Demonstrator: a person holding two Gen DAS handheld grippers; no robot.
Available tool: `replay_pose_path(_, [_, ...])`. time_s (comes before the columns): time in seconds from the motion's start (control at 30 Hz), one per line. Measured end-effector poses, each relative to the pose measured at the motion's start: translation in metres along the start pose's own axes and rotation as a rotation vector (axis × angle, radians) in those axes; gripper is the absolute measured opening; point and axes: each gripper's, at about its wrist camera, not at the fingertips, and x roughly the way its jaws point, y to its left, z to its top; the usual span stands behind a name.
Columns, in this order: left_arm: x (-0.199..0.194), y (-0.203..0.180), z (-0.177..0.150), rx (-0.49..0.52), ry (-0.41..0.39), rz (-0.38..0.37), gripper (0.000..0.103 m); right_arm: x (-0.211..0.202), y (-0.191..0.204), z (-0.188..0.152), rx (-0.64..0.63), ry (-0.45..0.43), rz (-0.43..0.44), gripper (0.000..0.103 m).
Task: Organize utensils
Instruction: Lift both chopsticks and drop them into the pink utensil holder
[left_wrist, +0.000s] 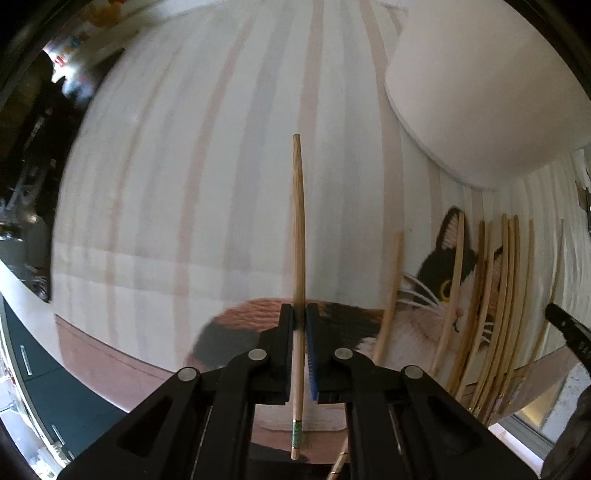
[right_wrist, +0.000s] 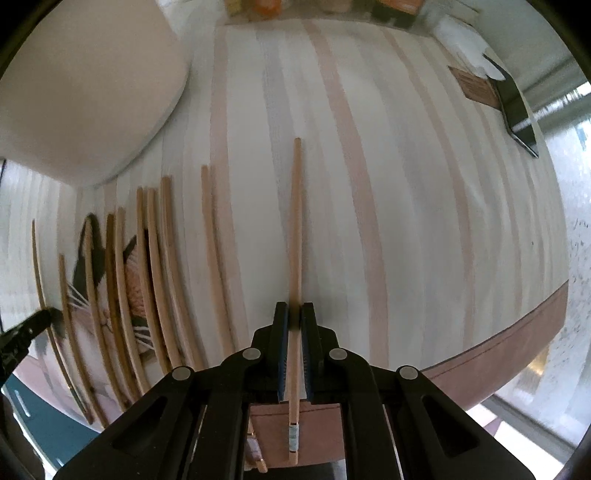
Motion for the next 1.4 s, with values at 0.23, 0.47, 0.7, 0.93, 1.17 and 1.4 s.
replay_pose_path(0.23, [-0.050, 0.015, -0.004, -0.040, -0.135, 0.021, 0.004, -0.036, -0.020, -0.009, 0.052, -0.100, 0.053, 0.007])
replay_pose_path(0.47, [-0.129, 0.016, 0.012, -0.079, -0.338, 0.032, 0.004, -0.100, -0.029, -0.017, 0.055, -0.248, 0.113, 0.007])
replay_pose_path(0.7, [-0.224, 0.003, 0.042, -0.077, -0.527, -0.040, 0.004, -0.183, -0.018, 0.015, 0.064, -0.415, 0.226, 0.007])
replay_pose_path(0.93, [-0.300, -0.021, 0.090, -0.089, -0.655, -0.157, 0.004, -0.276, 0.007, 0.077, 0.002, -0.586, 0.323, 0.007])
replay_pose_path(1.17, [-0.289, -0.038, 0.154, -0.191, -0.680, -0.325, 0.004, -0.307, 0.037, 0.148, -0.027, -0.702, 0.355, 0.007])
replay_pose_path(1.4, [-0.237, -0.044, 0.192, -0.209, -0.661, -0.299, 0.004, -0.276, 0.057, 0.199, 0.016, -0.722, 0.415, 0.007])
